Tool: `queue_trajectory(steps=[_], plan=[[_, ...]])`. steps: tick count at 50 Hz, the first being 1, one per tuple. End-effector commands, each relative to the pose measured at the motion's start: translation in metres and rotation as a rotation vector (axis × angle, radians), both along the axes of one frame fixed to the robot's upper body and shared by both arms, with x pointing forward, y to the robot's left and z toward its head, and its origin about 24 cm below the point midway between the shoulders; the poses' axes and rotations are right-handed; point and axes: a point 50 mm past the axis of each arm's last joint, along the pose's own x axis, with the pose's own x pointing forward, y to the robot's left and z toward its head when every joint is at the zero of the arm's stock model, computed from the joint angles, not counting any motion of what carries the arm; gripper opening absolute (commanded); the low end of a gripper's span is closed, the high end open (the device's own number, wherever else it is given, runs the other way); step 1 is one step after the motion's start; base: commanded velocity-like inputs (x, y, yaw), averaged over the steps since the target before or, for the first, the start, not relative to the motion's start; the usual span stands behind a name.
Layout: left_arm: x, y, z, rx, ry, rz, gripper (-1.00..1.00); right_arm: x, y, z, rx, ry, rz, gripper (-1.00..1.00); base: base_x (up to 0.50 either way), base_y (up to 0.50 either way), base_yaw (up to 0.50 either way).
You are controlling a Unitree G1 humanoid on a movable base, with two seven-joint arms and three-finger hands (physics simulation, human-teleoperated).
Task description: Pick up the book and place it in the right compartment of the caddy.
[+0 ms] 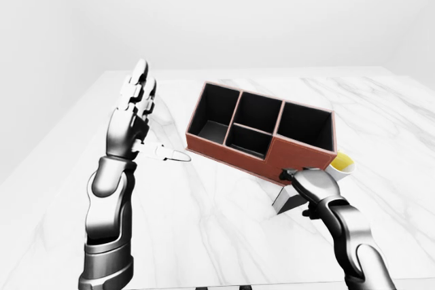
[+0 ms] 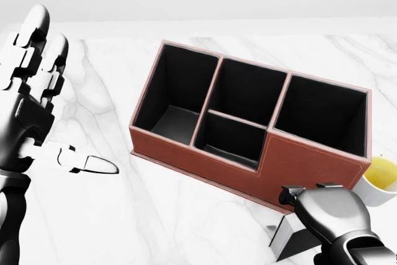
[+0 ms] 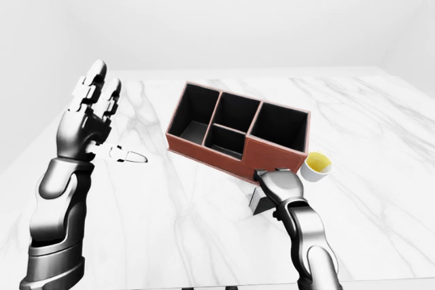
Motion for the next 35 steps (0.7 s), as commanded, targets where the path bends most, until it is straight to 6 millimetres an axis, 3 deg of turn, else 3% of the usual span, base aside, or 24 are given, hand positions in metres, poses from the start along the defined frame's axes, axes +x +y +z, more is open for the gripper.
queue_trajectory(steps=[1, 35], plan=[[0.0, 0.002, -0.001, -0.003, 0.003, 0.005, 1.0, 0.001, -0.002, -0.006, -0.031, 0.005, -0.004, 0.29, 0.0, 0.0, 0.0], [-0.005, 0.004, 0.002, -0.007, -0.017, 0.013, 1.0, 0.005, -0.009, -0.029, -0.15, 0.032, -0.002, 0.29, 0.0, 0.0, 0.0]])
